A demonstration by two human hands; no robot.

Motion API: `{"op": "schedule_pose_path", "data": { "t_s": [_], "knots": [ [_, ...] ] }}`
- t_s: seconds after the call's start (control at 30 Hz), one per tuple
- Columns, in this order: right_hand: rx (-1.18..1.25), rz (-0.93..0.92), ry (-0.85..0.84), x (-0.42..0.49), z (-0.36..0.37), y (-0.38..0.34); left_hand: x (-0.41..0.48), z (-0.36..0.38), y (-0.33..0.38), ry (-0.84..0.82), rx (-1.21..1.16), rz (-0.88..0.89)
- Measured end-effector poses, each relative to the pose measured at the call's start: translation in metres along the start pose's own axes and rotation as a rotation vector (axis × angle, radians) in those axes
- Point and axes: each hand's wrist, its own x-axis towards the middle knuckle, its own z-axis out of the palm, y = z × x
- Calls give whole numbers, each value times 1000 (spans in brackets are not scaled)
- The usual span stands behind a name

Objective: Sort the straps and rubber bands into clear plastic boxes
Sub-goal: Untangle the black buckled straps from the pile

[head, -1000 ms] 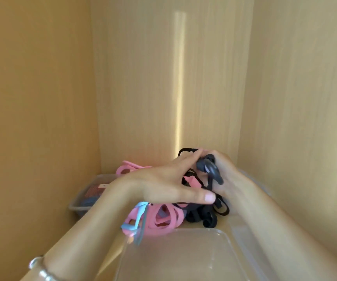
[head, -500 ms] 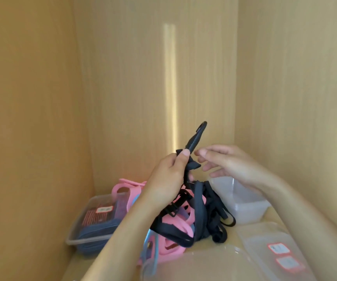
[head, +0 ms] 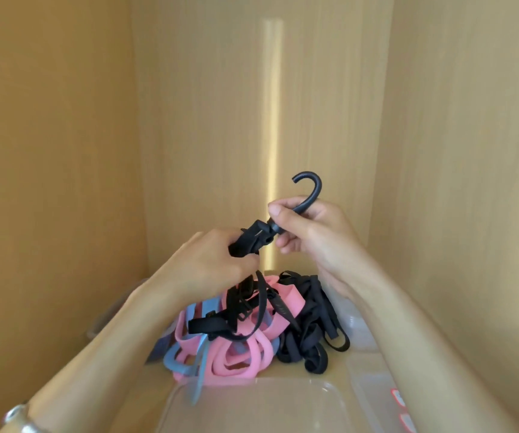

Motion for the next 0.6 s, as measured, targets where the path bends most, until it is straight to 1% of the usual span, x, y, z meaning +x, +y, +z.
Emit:
{"op": "schedule_pose_path", "data": {
  "t_s": [0.07, 0.1, 0.2, 0.27, 0.33, 0.4, 0.47, 0.53, 0.6],
  "knots": [
    [70, -20, 30, 0, -3, -2, 1, 0, 1, 85, -26, 24],
    [88, -30, 40, -1, -6, -3, 1, 0, 2, 102, -67, 52],
    [182, -64, 61, -5, -17, -16, 2, 1, 10, 91, -217, 119],
    [298, -97, 57, -9, -23, -29, -1, 3, 13, 99, -263, 146],
    [355, -128, 22, -13, -24, -39, -4, 6, 14, 111, -296, 176],
    [366, -130, -22, -15, -18, -44, -8, 10, 15, 44, -380, 207],
    [392, -127, -53, -17, -11, -48, -11, 17, 16, -42, -490, 200],
    [452, -142, -78, -21, -6, -54, -12, 25, 16, -64, -484, 178],
    [516, -160, -92, -26, -7, -58, -10, 30, 13, -91, -418, 145]
  ]
}}
